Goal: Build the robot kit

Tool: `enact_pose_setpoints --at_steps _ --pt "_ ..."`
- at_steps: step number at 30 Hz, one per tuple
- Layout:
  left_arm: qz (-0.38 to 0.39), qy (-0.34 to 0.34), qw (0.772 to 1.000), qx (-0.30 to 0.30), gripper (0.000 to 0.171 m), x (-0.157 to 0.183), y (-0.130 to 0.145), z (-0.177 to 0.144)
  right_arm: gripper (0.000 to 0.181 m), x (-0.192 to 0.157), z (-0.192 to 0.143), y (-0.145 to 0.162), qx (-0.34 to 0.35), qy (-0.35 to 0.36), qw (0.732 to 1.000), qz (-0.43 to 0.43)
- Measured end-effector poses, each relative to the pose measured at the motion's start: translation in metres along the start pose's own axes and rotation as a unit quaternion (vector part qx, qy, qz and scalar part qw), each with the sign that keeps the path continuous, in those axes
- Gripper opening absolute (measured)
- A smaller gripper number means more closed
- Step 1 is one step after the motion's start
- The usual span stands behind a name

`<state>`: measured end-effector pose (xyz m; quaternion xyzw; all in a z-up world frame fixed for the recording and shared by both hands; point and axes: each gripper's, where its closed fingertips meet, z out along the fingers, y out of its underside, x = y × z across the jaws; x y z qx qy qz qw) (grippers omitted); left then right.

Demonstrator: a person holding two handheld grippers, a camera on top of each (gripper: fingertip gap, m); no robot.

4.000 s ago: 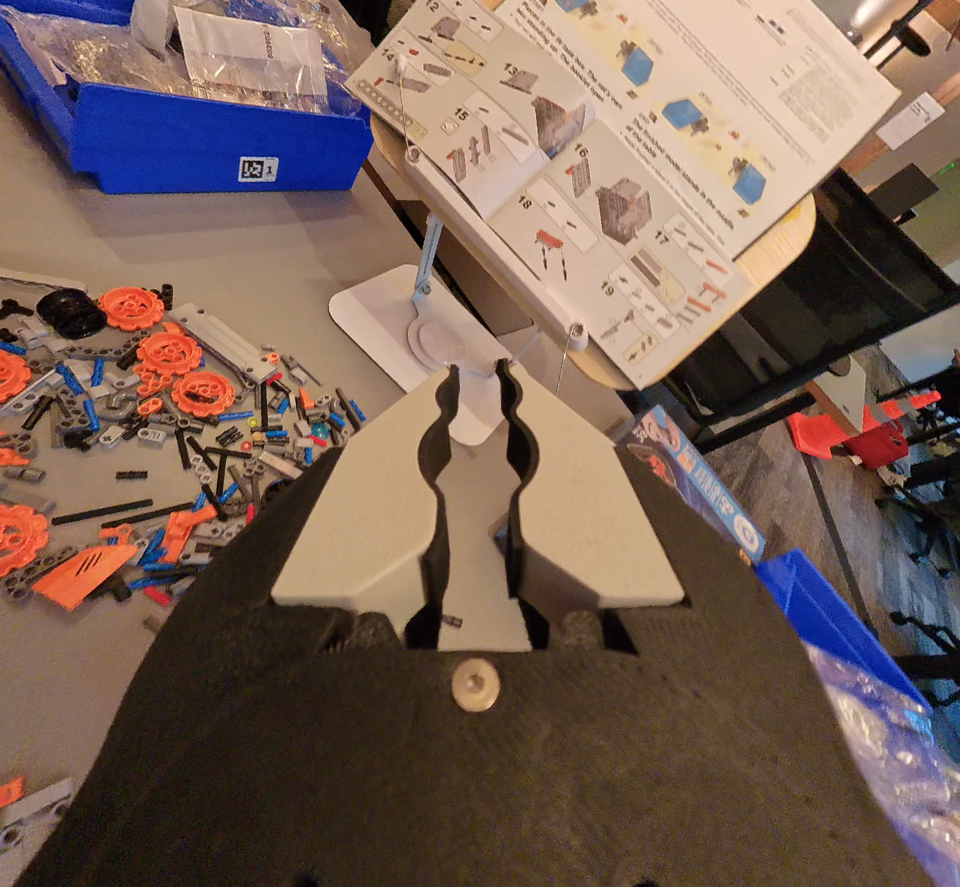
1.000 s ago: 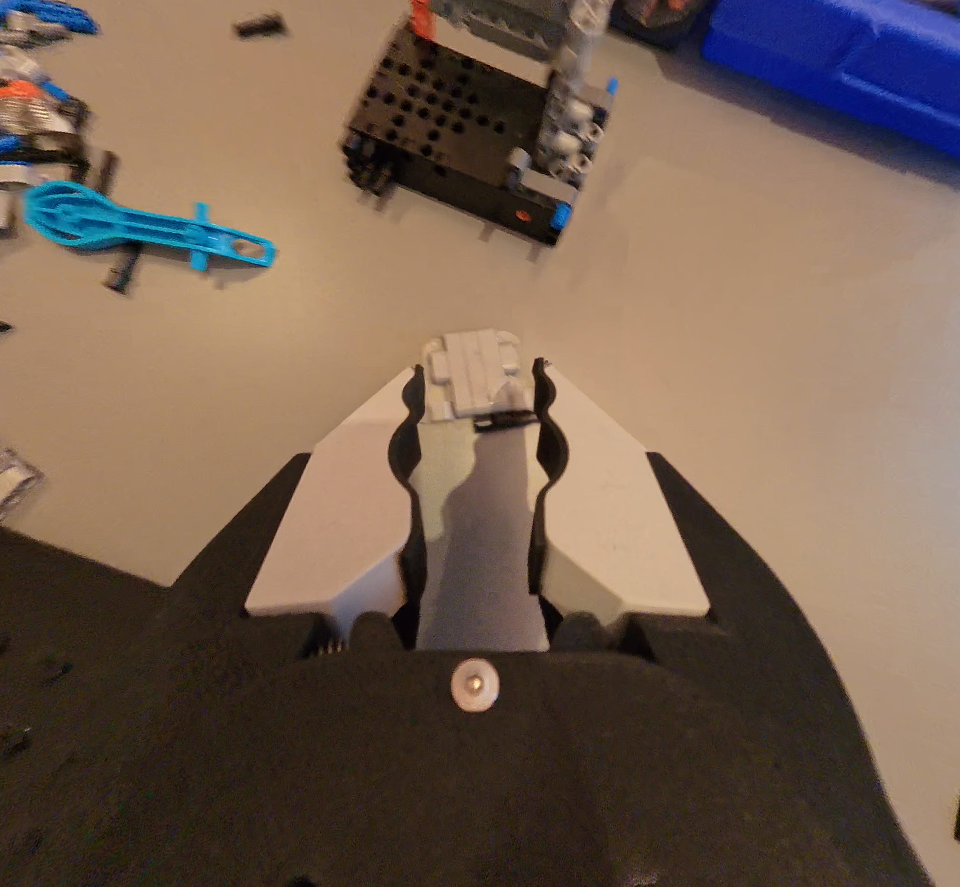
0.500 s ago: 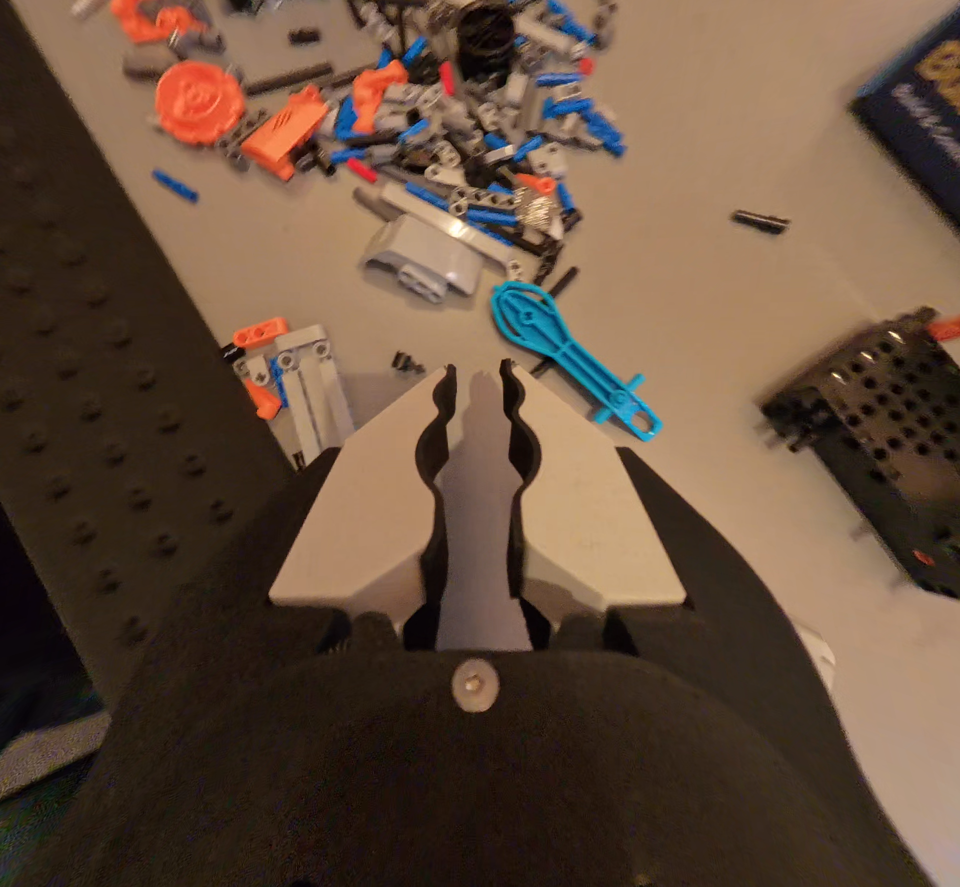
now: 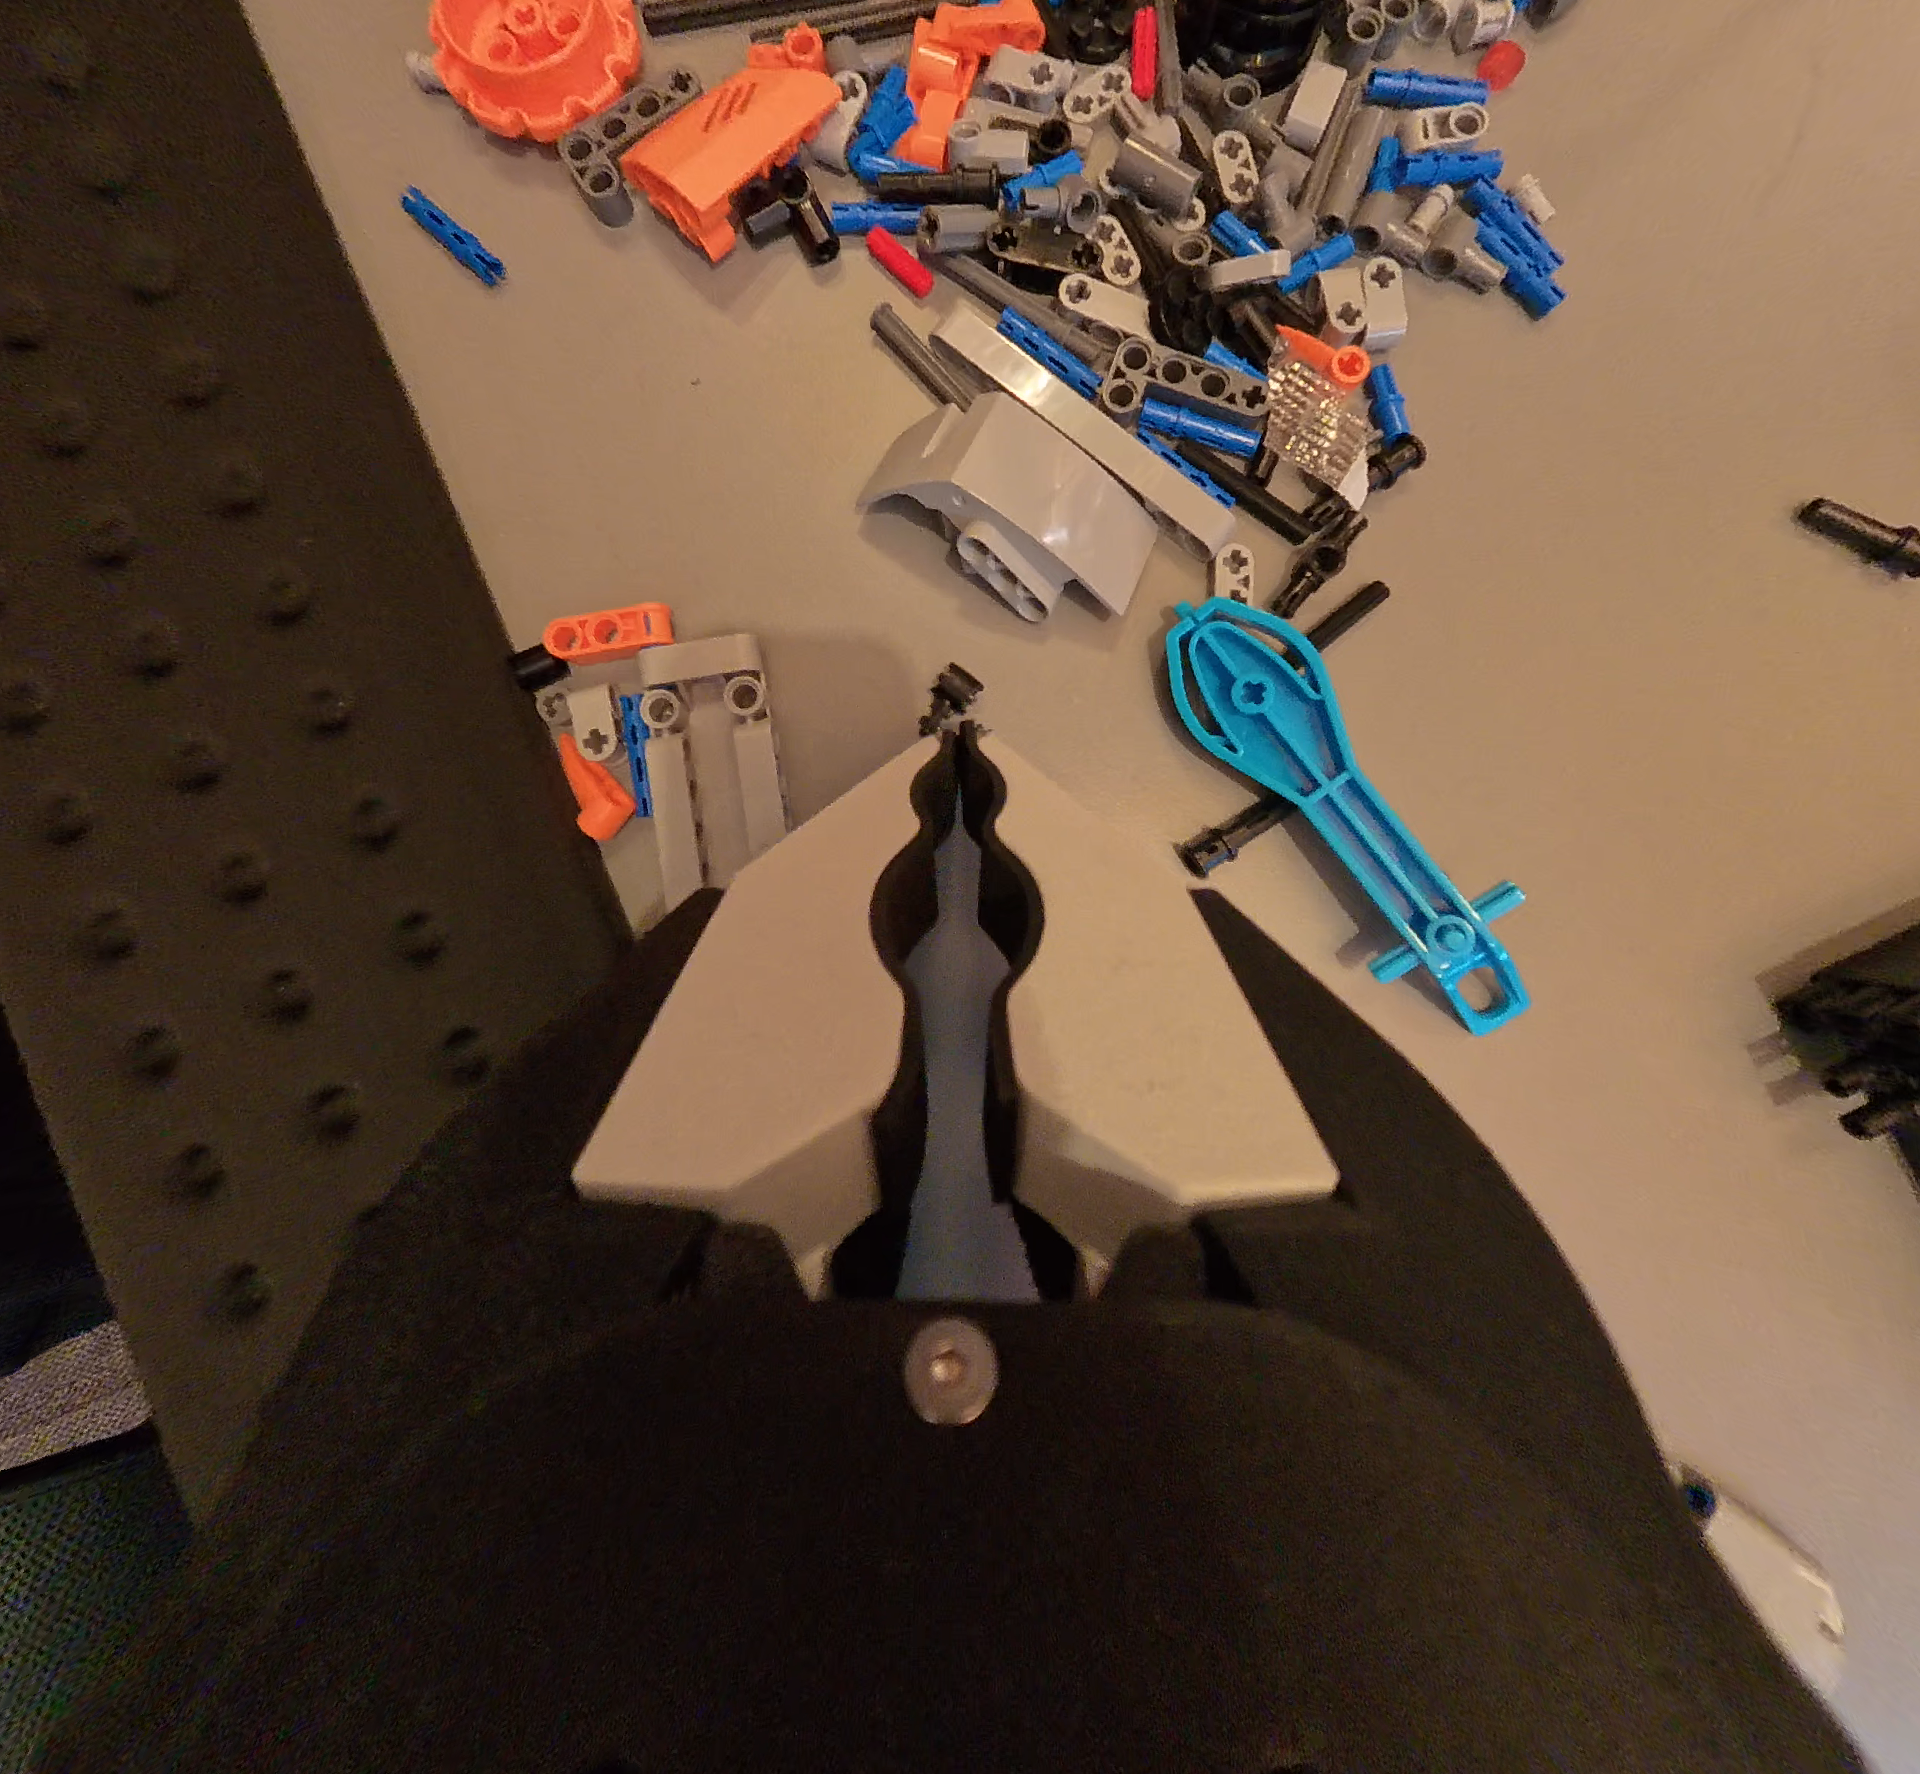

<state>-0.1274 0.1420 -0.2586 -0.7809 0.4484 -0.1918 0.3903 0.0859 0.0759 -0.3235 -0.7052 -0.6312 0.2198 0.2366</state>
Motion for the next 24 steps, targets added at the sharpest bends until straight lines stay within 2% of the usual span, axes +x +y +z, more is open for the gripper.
enact_pose_setpoints --at_steps 5,8,14,17,20,24 --pt "0.001 0.003 1.000 -0.002 0.029 0.002 0.000 0.003 0.011 -0.001 0.002 -0.002 -0.003 0.003 1.000 0.015" --pt "0.001 0.004 1.000 -0.004 0.029 0.003 0.001 0.005 0.002 0.000 0.007 -0.002 -0.006 0.014 1.000 0.019" --pt "0.000 0.005 1.000 -0.006 0.029 0.003 0.002 0.006 0.001 0.008 -0.005 0.004 0.005 0.025 0.999 0.039" --pt "0.001 0.004 1.000 -0.006 0.029 0.003 0.002 0.006 0.001 0.024 -0.028 0.024 -0.007 0.062 0.997 0.053" --pt "0.000 0.006 1.000 -0.007 0.029 0.003 0.003 0.006 0.001 0.046 -0.052 0.058 -0.032 0.099 0.991 0.083" --pt "-0.002 0.007 1.000 -0.012 0.029 0.002 0.005 0.006 0.001 0.061 -0.068 0.092 -0.041 0.116 0.985 0.120"
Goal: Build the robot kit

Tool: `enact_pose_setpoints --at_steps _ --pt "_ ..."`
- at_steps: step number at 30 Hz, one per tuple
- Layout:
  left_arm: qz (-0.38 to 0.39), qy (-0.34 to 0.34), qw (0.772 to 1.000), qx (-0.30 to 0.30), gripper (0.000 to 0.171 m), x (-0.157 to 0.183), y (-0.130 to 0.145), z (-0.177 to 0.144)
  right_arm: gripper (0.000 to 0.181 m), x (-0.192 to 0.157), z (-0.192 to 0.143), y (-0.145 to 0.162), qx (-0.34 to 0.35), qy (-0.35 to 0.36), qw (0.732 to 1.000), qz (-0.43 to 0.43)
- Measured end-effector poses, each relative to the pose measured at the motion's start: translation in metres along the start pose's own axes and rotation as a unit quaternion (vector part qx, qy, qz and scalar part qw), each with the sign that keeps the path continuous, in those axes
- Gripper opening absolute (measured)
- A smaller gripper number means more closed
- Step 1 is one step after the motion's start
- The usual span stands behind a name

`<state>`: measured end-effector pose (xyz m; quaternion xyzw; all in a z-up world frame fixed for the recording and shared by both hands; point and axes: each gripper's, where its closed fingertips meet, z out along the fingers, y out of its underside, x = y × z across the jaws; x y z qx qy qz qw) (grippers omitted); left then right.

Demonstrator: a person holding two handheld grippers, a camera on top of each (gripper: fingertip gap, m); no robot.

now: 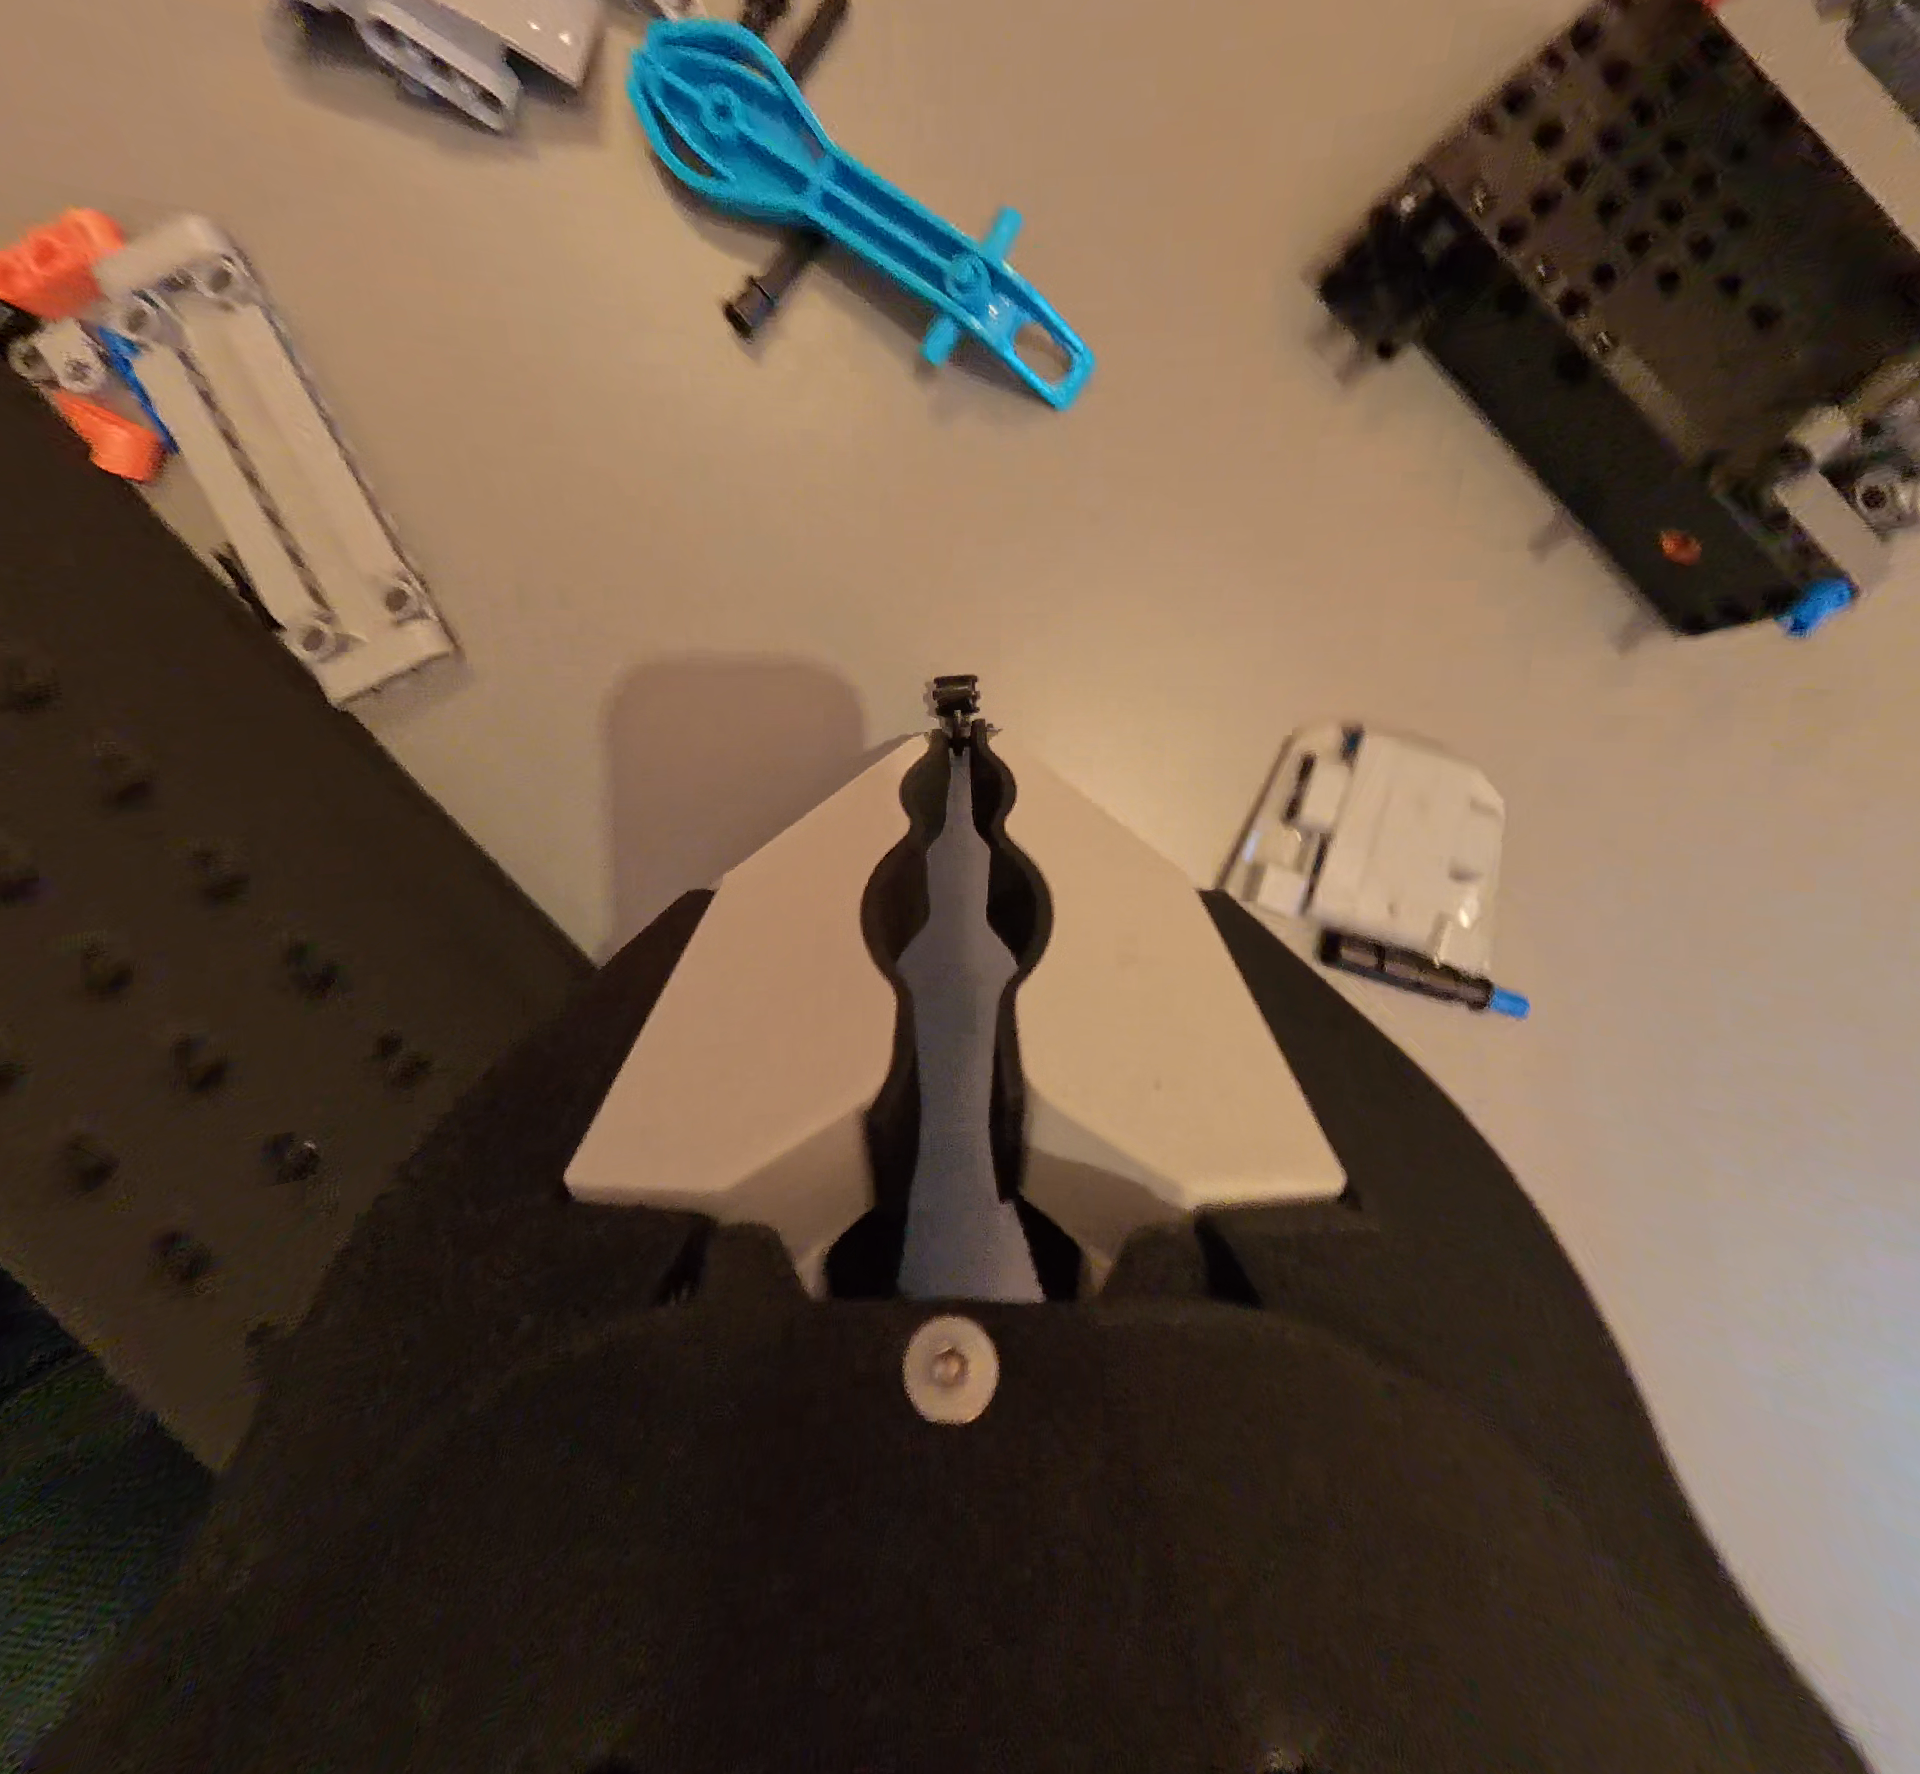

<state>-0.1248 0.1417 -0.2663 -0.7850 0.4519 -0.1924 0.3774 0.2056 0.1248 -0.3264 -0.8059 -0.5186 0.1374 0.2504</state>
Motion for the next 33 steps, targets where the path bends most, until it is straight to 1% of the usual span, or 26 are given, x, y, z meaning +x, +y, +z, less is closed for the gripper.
enact_pose_setpoints --at_steps 5,7,10,13,15,16,19,20,22,23,24,25,27,28,29,31,33 --pt "-0.001 -0.003 1.000 -0.005 0.030 -0.002 0.002 0.000 0.003 0.004 0.001 0.001 0.008 0.002 1.000 0.005" --pt "-0.003 -0.004 1.000 -0.003 0.030 -0.003 0.001 -0.001 0.010 0.006 -0.002 -0.003 0.013 0.013 1.000 0.001" --pt "-0.003 -0.005 1.000 -0.002 0.030 -0.004 0.001 -0.002 0.012 0.004 -0.011 -0.017 0.031 0.021 0.999 -0.006" --pt "-0.004 -0.003 1.000 0.000 0.032 -0.003 0.000 -0.002 0.015 -0.009 -0.017 -0.042 0.056 0.016 0.998 -0.028" --pt "-0.003 -0.003 1.000 -0.001 0.037 -0.003 0.000 -0.002 0.015 -0.019 -0.015 -0.059 0.062 0.011 0.997 -0.049" --pt "-0.004 0.000 1.000 -0.001 0.041 -0.002 0.000 -0.002 0.019 -0.024 -0.013 -0.067 0.067 0.010 0.996 -0.057" --pt "0.003 -0.001 1.000 -0.002 0.060 0.001 -0.004 -0.002 0.038 -0.043 -0.006 -0.092 0.087 -0.021 0.994 -0.056" --pt "0.004 0.007 1.000 0.000 0.065 0.006 -0.007 -0.002 0.048 -0.048 -0.003 -0.099 0.092 -0.027 0.994 -0.054" --pt "0.001 0.014 1.000 -0.001 0.077 0.013 -0.012 0.002 0.062 -0.056 0.007 -0.108 0.094 -0.043 0.994 -0.040" --pt "0.000 0.018 1.000 -0.005 0.083 0.017 -0.013 0.004 0.074 -0.060 0.013 -0.109 0.090 -0.052 0.994 -0.037" --pt "0.001 0.026 1.000 -0.010 0.093 0.024 -0.015 0.008 0.090 -0.062 0.019 -0.109 0.088 -0.055 0.994 -0.035" --pt "0.001 0.034 0.999 -0.022 0.103 0.030 -0.014 0.012 0.101 -0.064 0.025 -0.108 0.085 -0.059 0.994 -0.032" --pt "0.006 0.038 0.998 -0.053 0.116 0.042 -0.008 0.022 0.121 -0.069 0.032 -0.107 0.091 -0.063 0.993 -0.036" --pt "0.014 0.039 0.997 -0.068 0.125 0.048 -0.005 0.026 0.129 -0.069 0.035 -0.106 0.095 -0.054 0.993 -0.039" --pt "0.022 0.036 0.996 -0.082 0.130 0.051 0.000 0.030 0.133 -0.066 0.039 -0.103 0.095 -0.046 0.994 -0.034" --pt "0.014 0.029 0.995 -0.099 0.134 0.055 0.006 0.039 0.149 -0.063 0.048 -0.097 0.097 -0.045 0.994 -0.014" --pt "-0.008 0.047 0.994 -0.100 0.138 0.063 0.010 0.048 0.152 -0.058 0.053 -0.095 0.109 -0.042 0.993 0.003"
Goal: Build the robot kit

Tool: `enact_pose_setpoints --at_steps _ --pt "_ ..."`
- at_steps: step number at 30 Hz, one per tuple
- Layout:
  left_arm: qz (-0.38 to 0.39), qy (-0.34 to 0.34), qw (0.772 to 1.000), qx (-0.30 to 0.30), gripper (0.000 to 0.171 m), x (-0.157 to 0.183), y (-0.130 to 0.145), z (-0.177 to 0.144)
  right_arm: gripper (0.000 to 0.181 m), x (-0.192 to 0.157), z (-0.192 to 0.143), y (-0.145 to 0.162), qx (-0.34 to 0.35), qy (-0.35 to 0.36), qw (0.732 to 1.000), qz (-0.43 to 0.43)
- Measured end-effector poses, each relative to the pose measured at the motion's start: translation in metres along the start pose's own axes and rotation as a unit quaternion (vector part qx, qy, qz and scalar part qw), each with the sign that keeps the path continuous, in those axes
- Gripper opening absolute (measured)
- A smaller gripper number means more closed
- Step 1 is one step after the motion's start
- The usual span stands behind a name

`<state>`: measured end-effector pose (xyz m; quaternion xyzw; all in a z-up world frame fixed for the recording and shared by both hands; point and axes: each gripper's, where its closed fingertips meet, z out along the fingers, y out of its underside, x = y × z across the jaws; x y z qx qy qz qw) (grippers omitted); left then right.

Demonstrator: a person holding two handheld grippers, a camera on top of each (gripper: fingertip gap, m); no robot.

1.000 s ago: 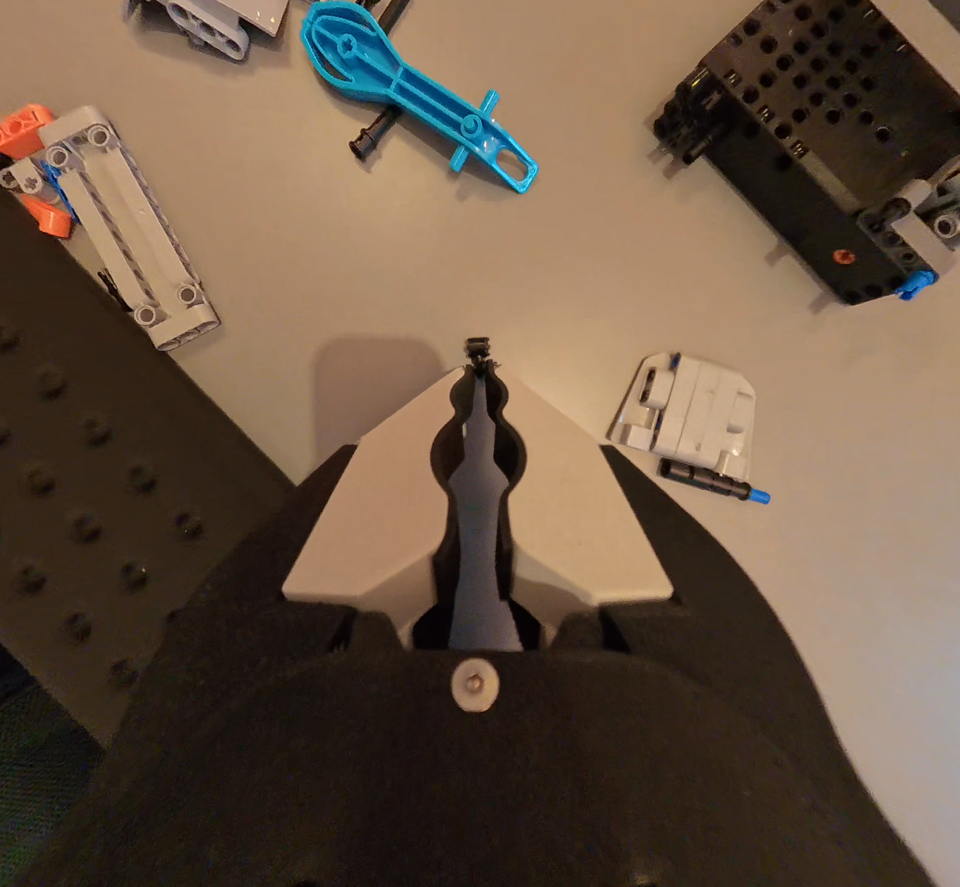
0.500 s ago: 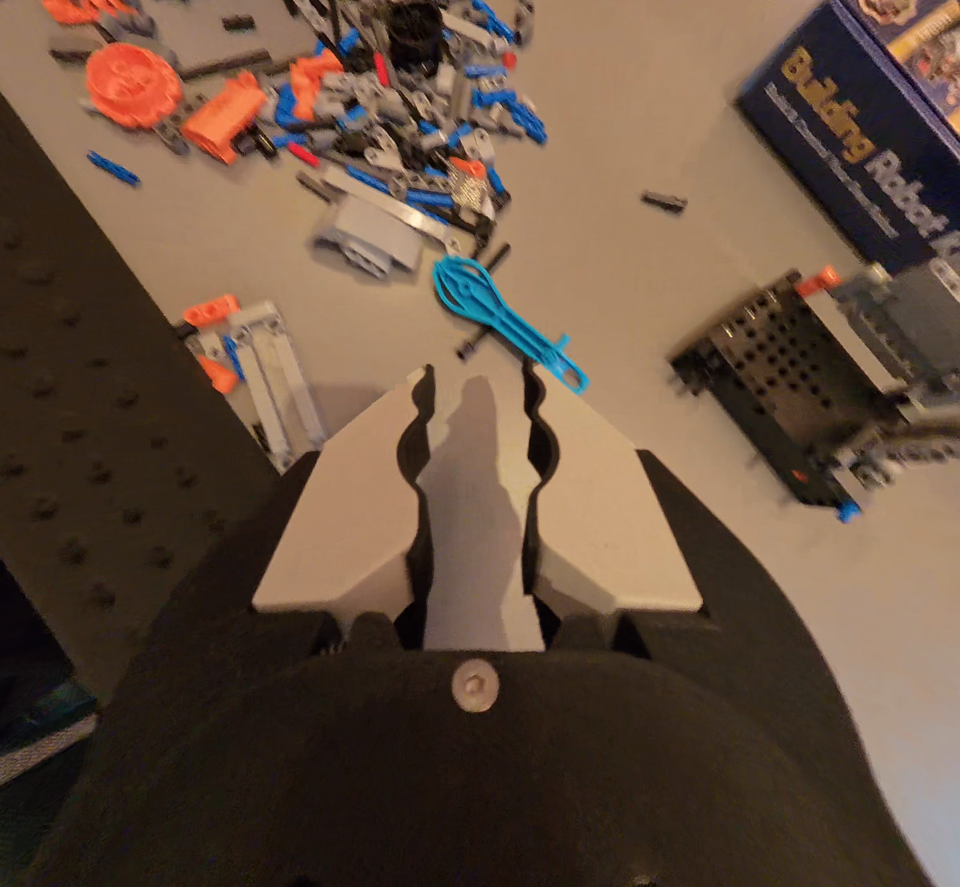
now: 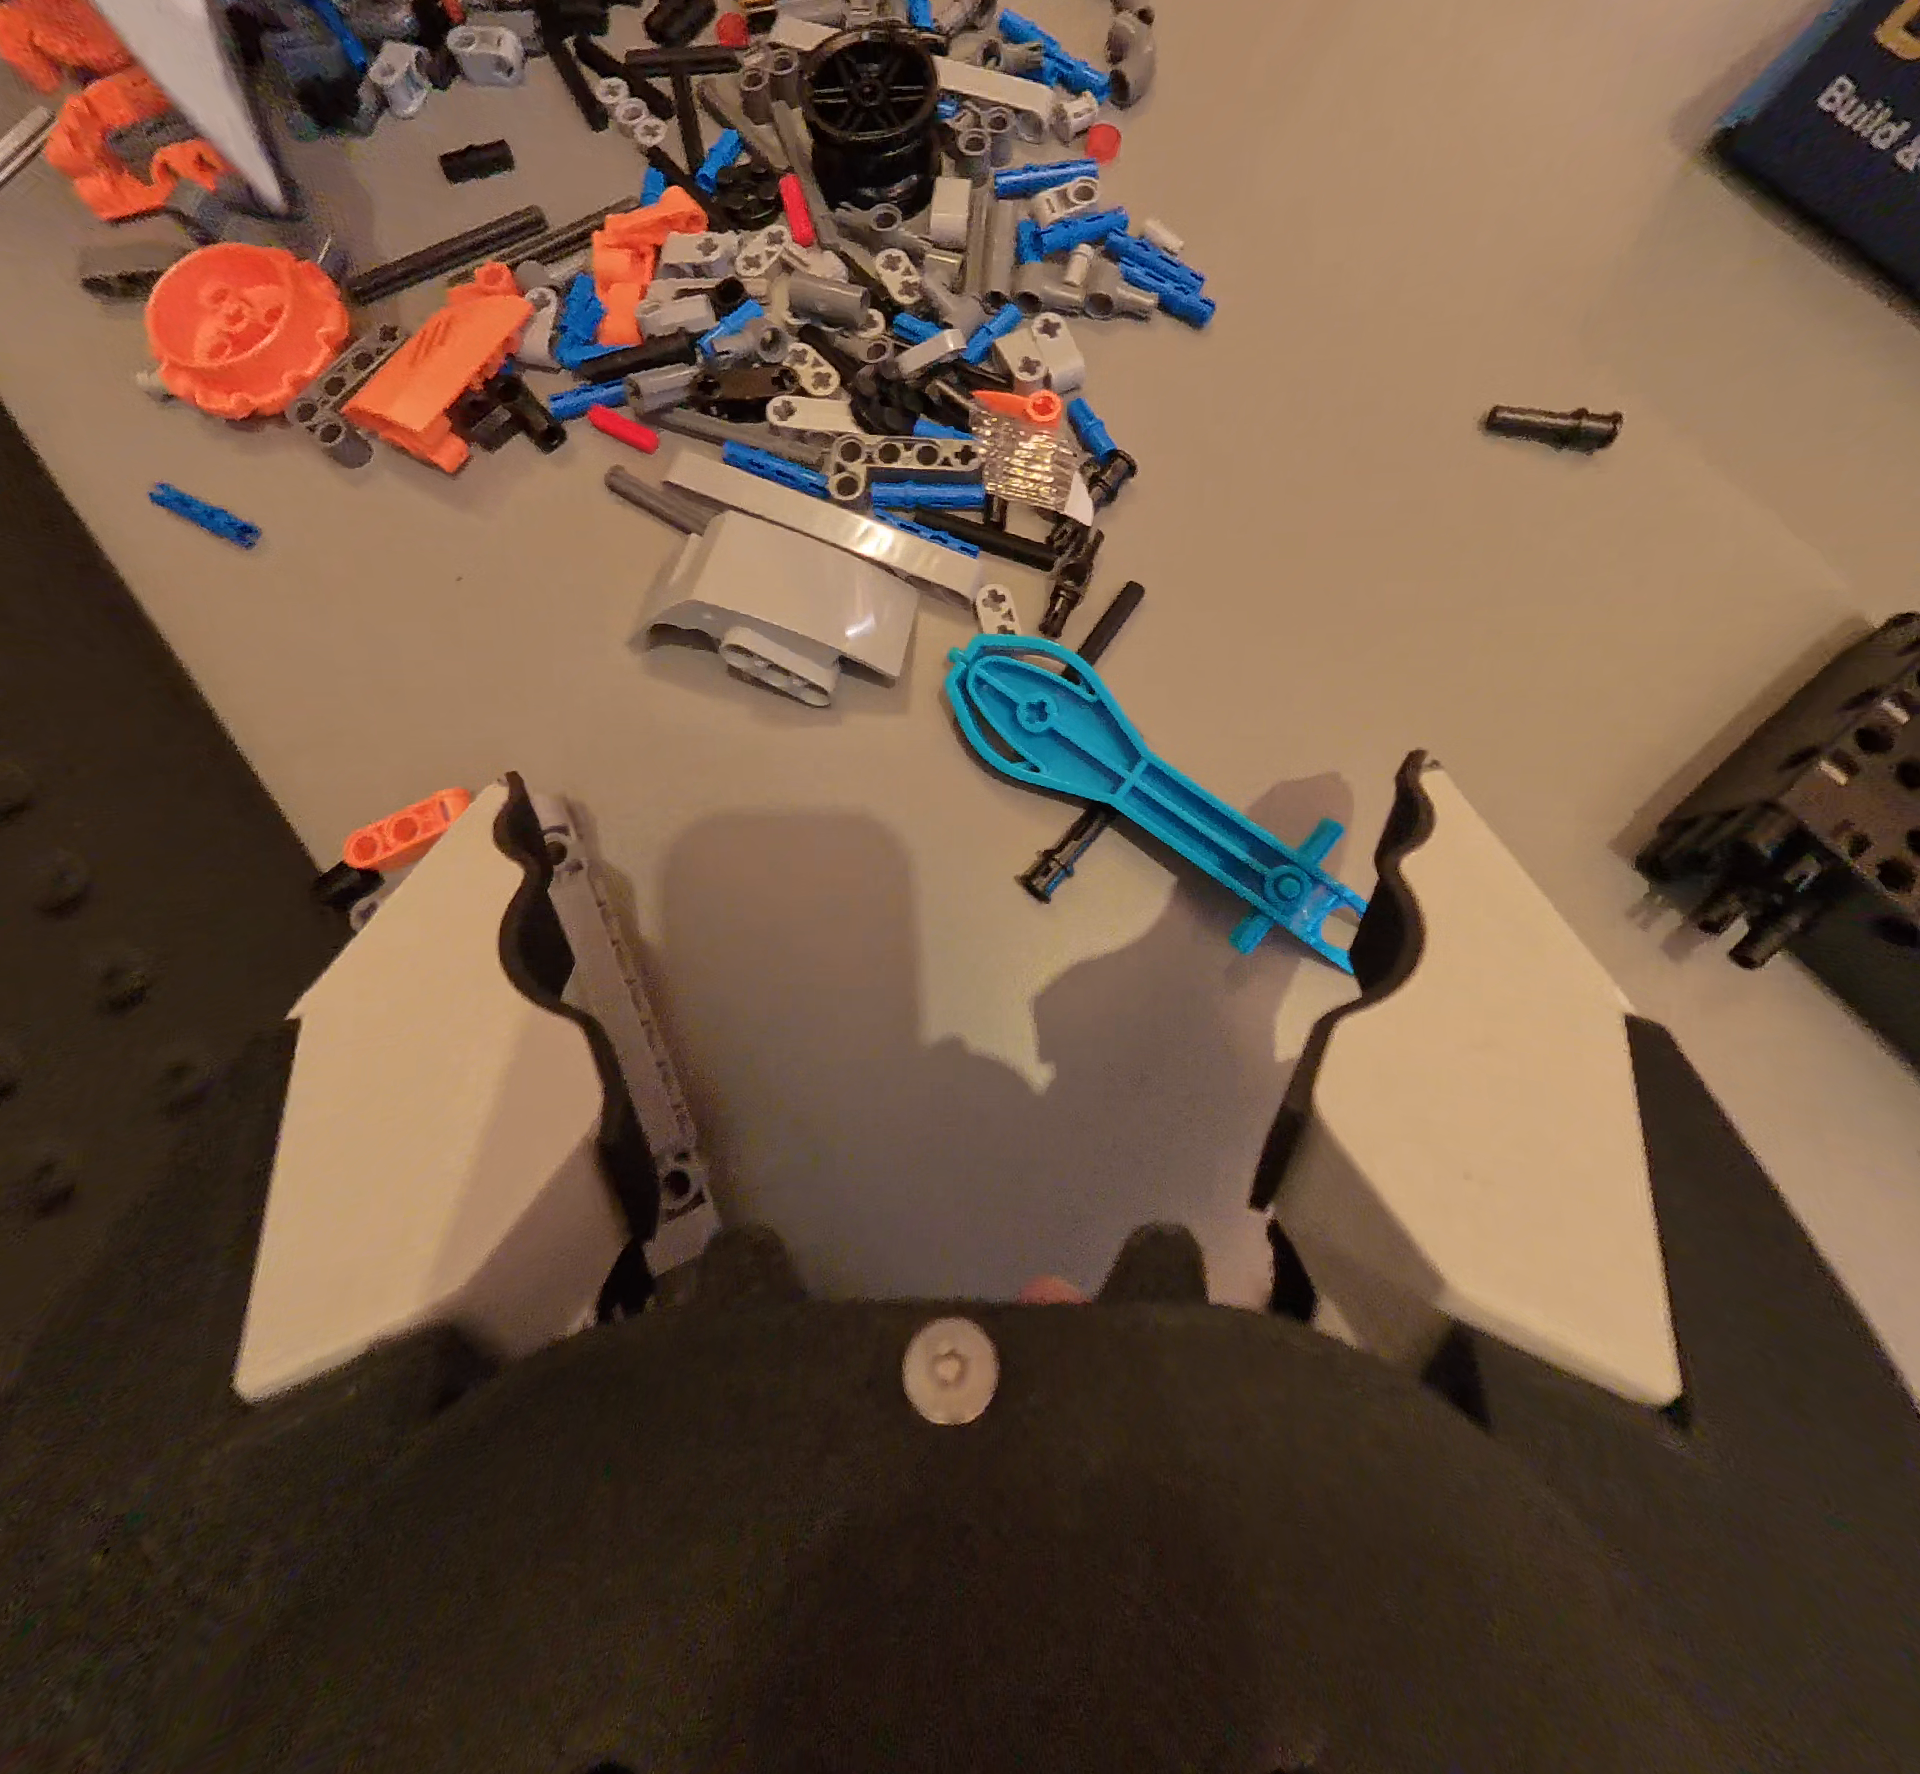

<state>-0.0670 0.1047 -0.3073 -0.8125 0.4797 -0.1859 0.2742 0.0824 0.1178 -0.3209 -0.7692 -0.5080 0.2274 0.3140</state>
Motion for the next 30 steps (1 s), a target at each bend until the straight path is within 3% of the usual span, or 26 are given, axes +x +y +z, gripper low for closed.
enact_pose_setpoints --at_steps 3,4,5,8,14,16,22,30 --pt "-0.018 0.008 1.000 -0.009 0.146 0.003 0.006 0.015 0.155 0.016 0.008 0.001 0.010 0.027 0.999 0.025" --pt "-0.012 0.005 1.000 -0.019 0.149 0.002 0.010 0.020 0.140 0.029 0.010 0.004 0.001 0.062 0.997 0.038" --pt "-0.007 -0.005 0.999 -0.038 0.146 0.001 0.015 0.023 0.139 0.036 0.011 0.004 -0.004 0.079 0.996 0.043" --pt "-0.005 -0.008 0.999 -0.038 0.145 0.002 0.013 0.026 0.129 0.033 0.016 0.003 -0.009 0.060 0.997 0.052" --pt "-0.013 -0.011 0.999 -0.035 0.147 0.005 0.012 0.029 0.135 0.036 0.018 0.002 -0.012 0.057 0.997 0.050" --pt "-0.019 -0.050 0.998 -0.028 0.133 -0.007 0.012 0.029 0.136 0.036 0.018 0.003 -0.012 0.060 0.997 0.053" --pt "-0.053 -0.069 0.995 -0.038 0.145 -0.013 0.018 0.027 0.140 0.032 0.018 0.003 -0.014 0.050 0.998 0.047" --pt "-0.044 -0.064 0.997 -0.002 0.157 -0.019 0.015 0.031 0.143 0.037 0.018 0.004 -0.016 0.063 0.997 0.052"
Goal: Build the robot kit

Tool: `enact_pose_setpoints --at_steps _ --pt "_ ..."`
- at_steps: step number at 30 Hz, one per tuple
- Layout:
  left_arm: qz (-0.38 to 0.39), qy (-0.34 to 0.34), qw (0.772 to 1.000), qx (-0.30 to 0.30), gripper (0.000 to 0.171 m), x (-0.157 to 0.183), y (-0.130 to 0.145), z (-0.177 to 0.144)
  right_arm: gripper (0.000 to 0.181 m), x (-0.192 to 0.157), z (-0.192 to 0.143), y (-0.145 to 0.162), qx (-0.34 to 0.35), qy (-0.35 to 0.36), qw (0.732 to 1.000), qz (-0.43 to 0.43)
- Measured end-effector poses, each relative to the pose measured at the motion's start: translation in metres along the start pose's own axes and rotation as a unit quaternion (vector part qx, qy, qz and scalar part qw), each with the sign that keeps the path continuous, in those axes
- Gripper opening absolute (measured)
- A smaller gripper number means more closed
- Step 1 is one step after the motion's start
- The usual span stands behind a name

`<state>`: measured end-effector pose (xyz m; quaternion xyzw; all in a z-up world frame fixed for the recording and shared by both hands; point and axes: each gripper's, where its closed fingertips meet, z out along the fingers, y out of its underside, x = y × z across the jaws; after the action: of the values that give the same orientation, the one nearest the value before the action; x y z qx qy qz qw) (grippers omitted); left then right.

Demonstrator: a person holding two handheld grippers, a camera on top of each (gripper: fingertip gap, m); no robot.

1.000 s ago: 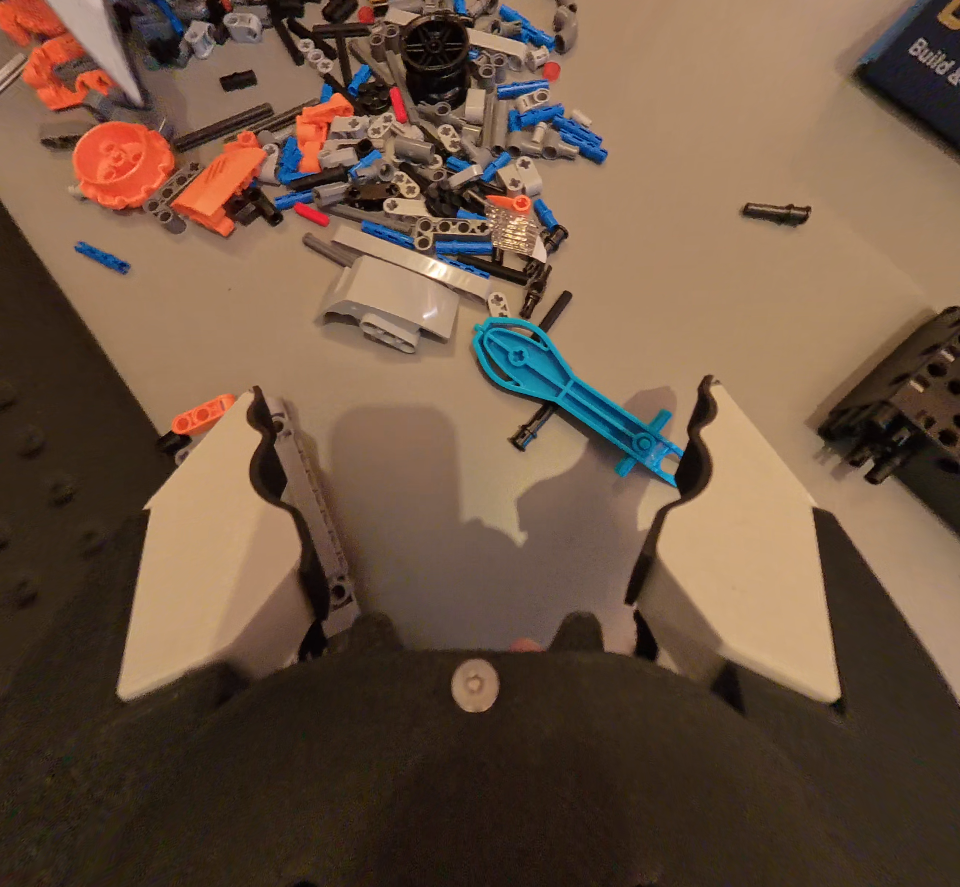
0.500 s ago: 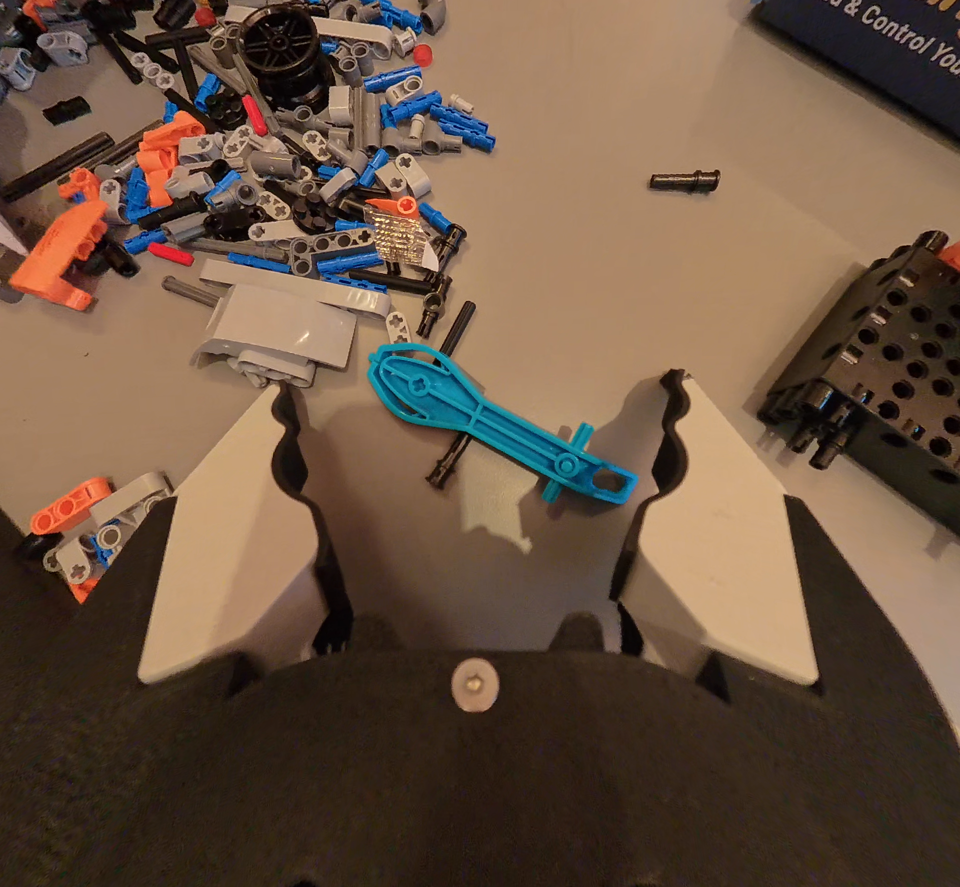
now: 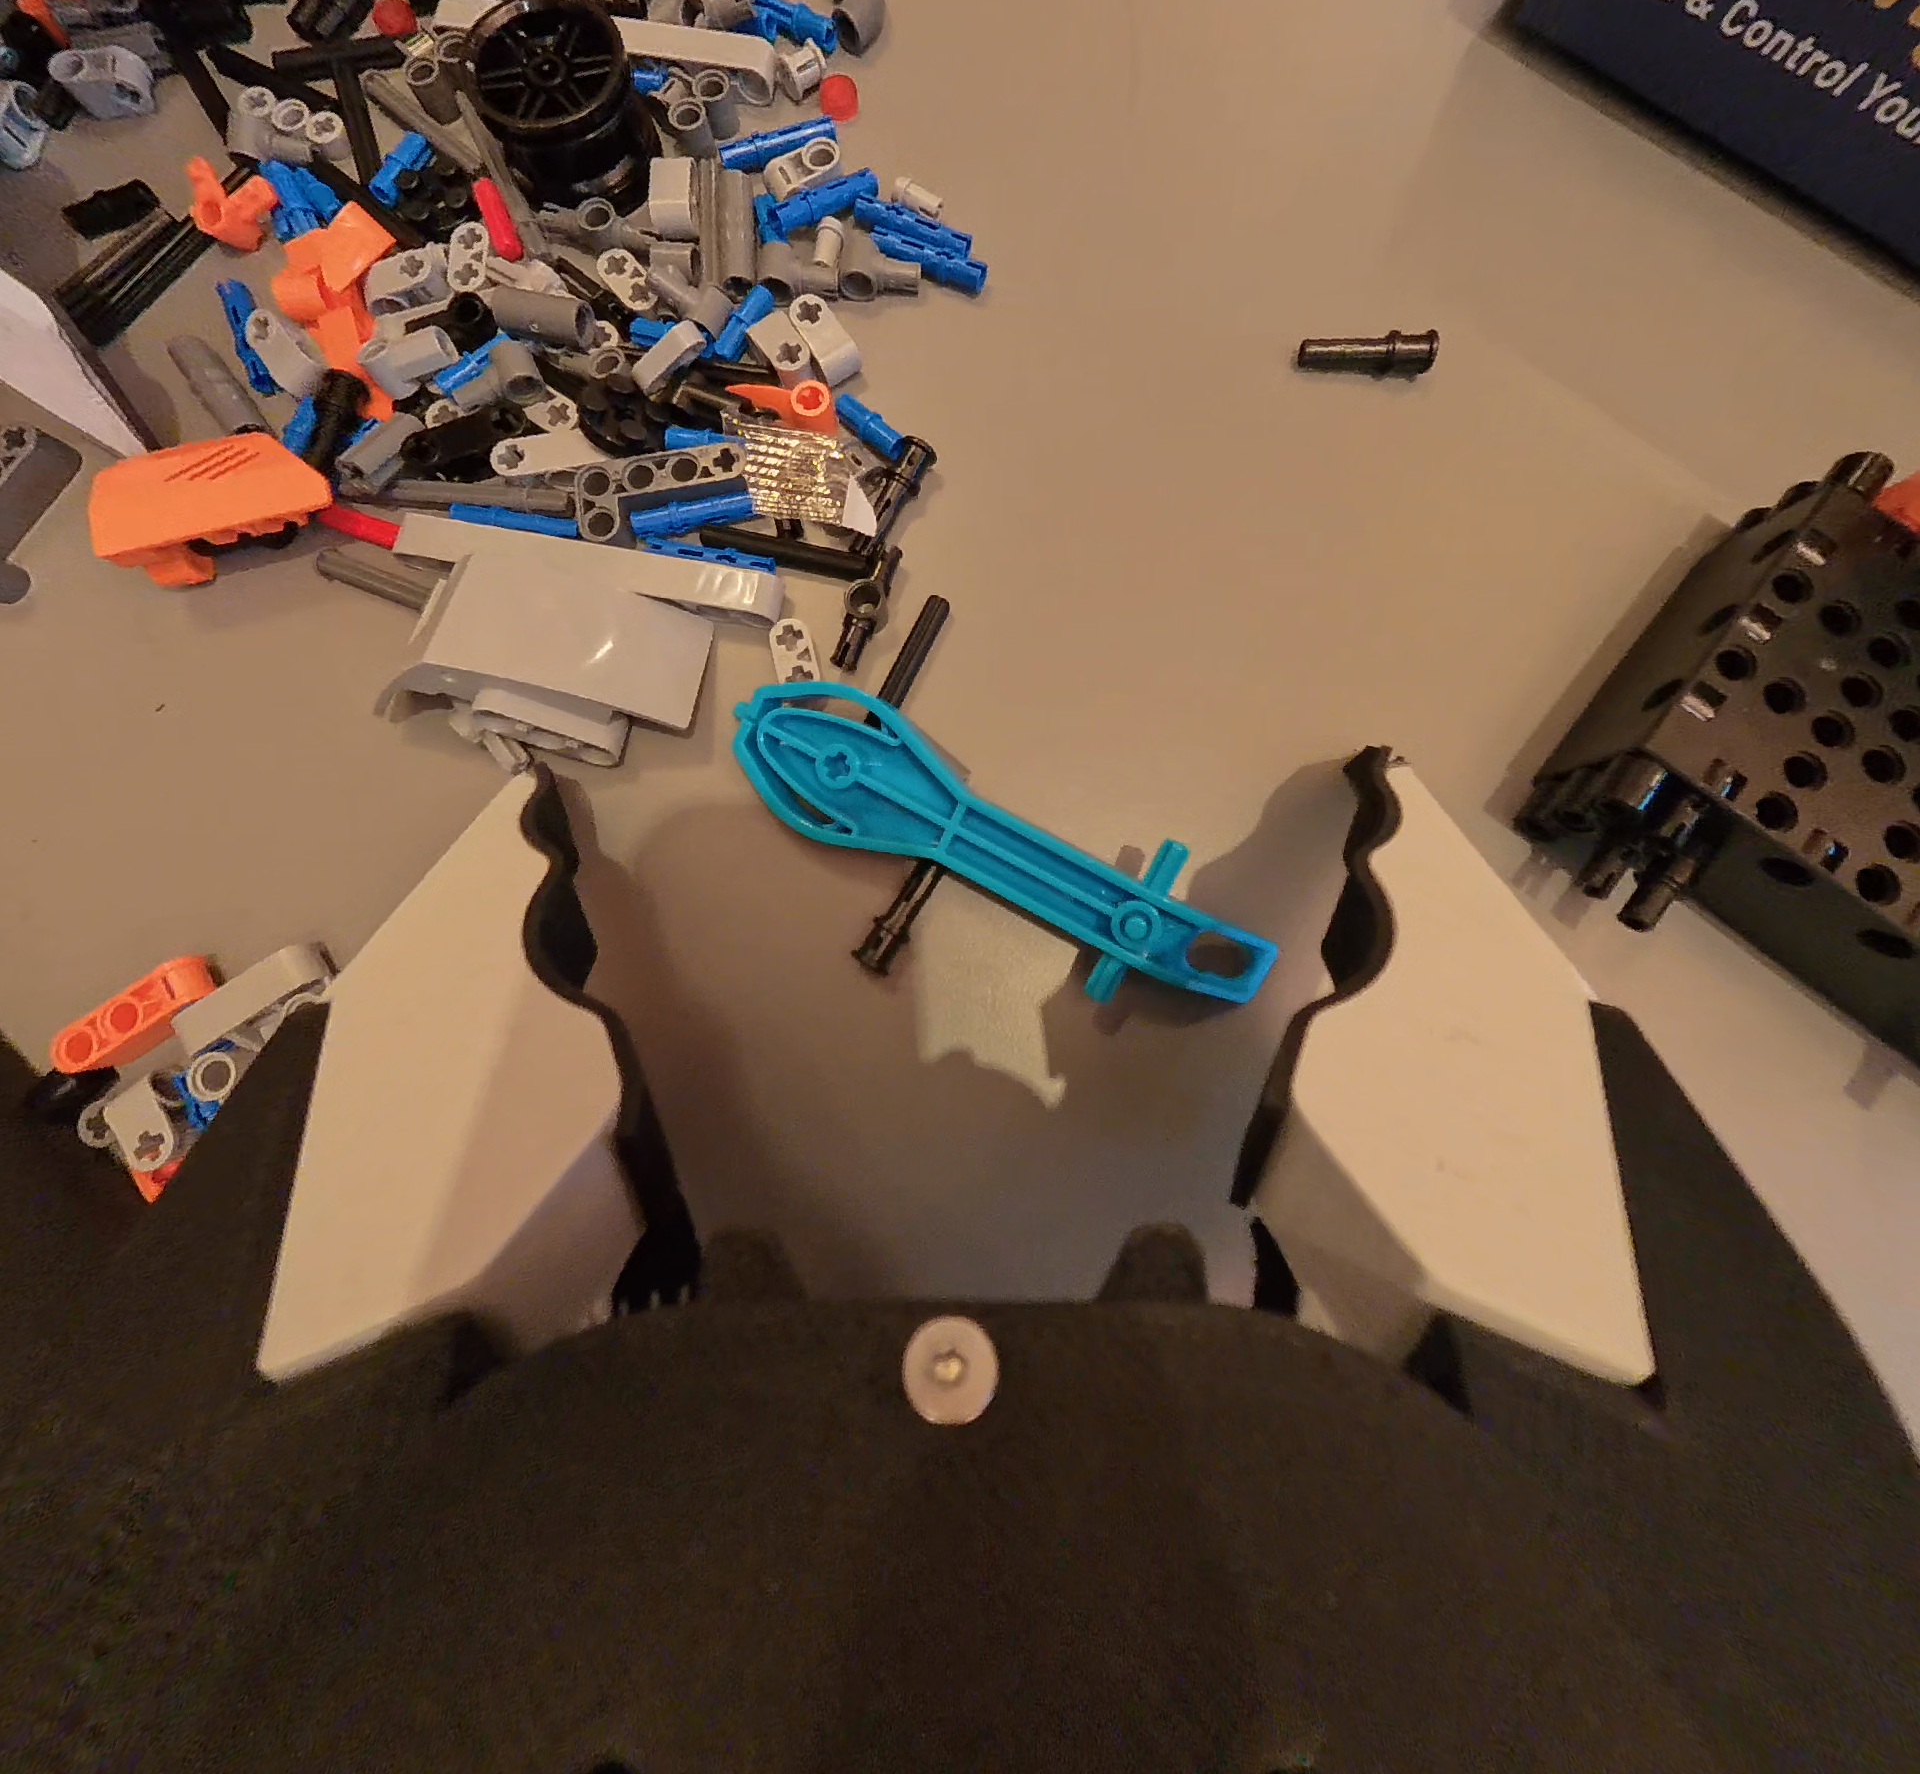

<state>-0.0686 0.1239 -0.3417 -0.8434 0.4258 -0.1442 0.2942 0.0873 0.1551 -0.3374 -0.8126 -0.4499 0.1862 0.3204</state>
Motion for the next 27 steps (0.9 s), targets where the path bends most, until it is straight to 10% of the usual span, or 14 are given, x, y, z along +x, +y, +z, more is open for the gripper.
enact_pose_setpoints --at_steps 21,27 --pt "-0.005 -0.005 1.000 0.014 0.157 -0.001 0.001 -0.001 0.126 0.015 0.000 -0.005 0.008 0.053 0.997 0.053" --pt "-0.005 -0.005 1.000 0.014 0.157 -0.001 0.001 -0.001 0.060 0.048 -0.012 -0.009 0.032 0.176 0.981 0.077"
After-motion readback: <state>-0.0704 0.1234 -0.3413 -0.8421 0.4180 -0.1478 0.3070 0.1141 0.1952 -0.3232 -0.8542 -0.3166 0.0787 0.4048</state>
